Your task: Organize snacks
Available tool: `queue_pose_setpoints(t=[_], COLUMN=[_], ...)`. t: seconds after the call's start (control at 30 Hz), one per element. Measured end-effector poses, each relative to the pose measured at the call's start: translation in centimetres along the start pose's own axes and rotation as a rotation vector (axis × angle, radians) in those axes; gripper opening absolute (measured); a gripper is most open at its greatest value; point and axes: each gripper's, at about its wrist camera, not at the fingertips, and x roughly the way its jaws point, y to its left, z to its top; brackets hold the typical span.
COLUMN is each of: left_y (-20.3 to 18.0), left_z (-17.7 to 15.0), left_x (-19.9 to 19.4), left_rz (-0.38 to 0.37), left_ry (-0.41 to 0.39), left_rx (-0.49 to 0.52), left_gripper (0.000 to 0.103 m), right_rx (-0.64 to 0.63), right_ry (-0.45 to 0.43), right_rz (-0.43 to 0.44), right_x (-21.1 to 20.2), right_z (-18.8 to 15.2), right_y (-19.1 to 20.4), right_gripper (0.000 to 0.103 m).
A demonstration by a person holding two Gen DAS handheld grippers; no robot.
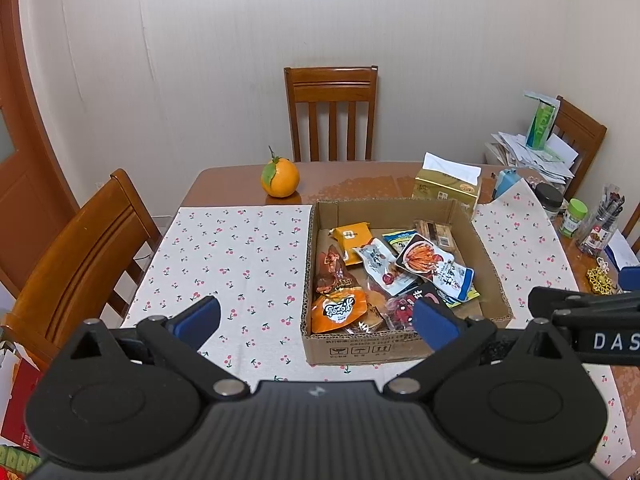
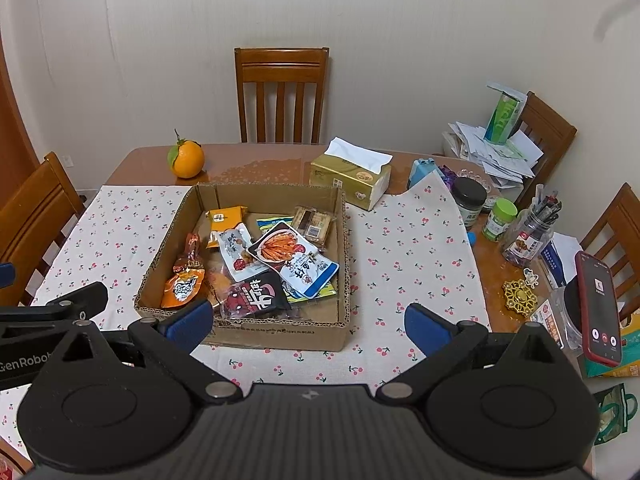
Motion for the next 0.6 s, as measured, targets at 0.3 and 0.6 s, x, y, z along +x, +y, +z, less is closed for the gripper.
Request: queue_pose_setpoints(t=[0.3, 0.6], left_y=[-0.05, -0.01], left_z=[0.02, 0.02], left_x=[-0.07, -0.13], left_rz=[0.002, 0.003], left_ry=[-0.001, -0.001], left_rx=[-0.002, -0.001], left_gripper=[0.102, 0.102], right_rx=[0.000, -0.001], right_ry=[-0.001, -0.002], right_rz=[0.000, 0.000], right_x=[0.01, -0.05], right_z=[-0.01, -0.01], right_y=[-0.06, -0.08], right_gripper=[0.103, 0.103])
